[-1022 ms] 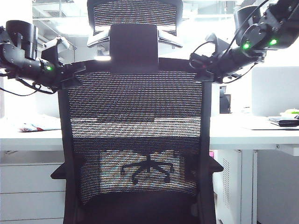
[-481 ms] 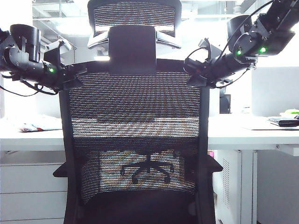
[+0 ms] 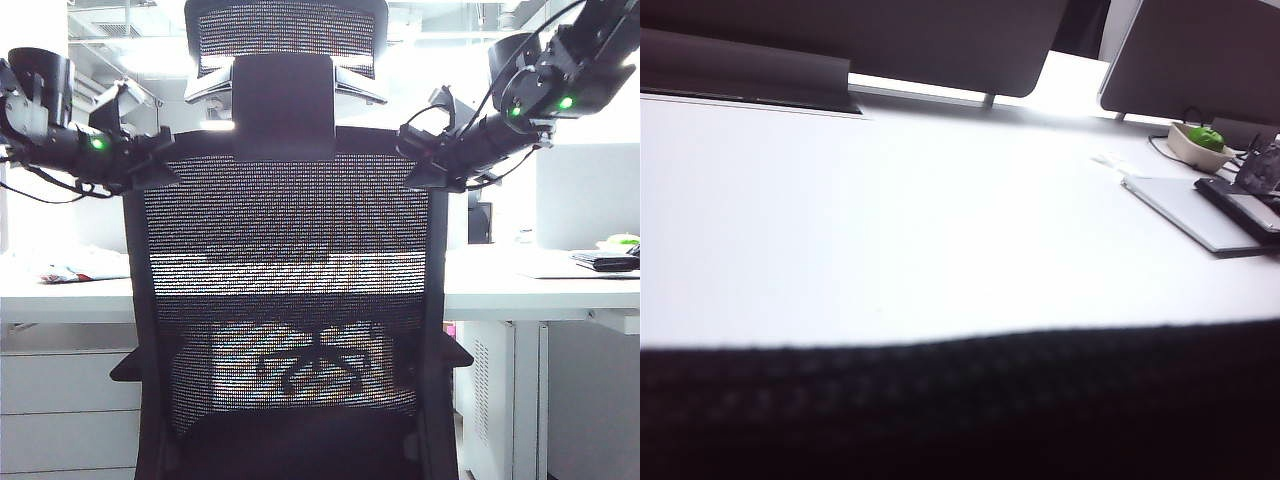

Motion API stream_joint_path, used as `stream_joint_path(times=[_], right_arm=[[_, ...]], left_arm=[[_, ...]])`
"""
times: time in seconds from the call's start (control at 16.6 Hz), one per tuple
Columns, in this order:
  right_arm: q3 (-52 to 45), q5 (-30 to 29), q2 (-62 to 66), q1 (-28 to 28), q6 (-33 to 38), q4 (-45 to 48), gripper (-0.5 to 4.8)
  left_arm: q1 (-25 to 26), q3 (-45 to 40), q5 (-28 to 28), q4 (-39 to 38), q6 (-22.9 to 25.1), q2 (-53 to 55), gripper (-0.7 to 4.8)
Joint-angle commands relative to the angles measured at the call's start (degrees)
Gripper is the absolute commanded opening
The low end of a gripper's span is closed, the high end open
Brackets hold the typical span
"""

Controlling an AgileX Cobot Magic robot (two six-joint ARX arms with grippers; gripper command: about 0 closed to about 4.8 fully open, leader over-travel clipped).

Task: Push the black chair under the table.

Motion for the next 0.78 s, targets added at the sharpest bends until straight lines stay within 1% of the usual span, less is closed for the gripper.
stream_joint_path(times=[0.06, 0.24, 0.42, 0.48, 0.6, 0.66, 0.78], right_arm=[[-4.31, 1.92, -4.33, 0.92, -0.22, 1.77, -0.09], [-10.49, 1.9, -8.66, 1.68, 1.11, 4.44, -0.09], [-21.94, 1.97, -18.43, 2.4, 3.72, 8.11, -0.09], [-24.24, 1.97, -20.74, 2.43, 4.24, 8.35, -0.09], [-32.26, 2.03, -30.16, 2.8, 6.1, 8.46, -0.09], [-36.98, 2.23, -36.28, 2.91, 7.96, 8.17, -0.09], [-43.67, 3.58, -46.23, 2.93, 10.64, 7.17, -0.09]], left_arm=[[-0.15, -6.32, 1.03, 4.63, -0.07, -5.16, -0.06], [-0.13, -12.66, 1.11, 6.4, -0.17, -9.68, -0.06], [-0.13, -21.29, 1.09, 7.23, -0.2, -18.25, -0.06], [-0.13, -23.54, 1.16, 7.17, -0.2, -21.16, -0.06], [-0.13, -31.3, 0.44, 7.08, -1.07, -31.65, -0.06], [-0.13, -36.02, -0.79, 6.05, -2.8, -38.6, -0.06], [-0.15, -42.6, -1.97, 2.93, -5.25, -49.29, -0.06]])
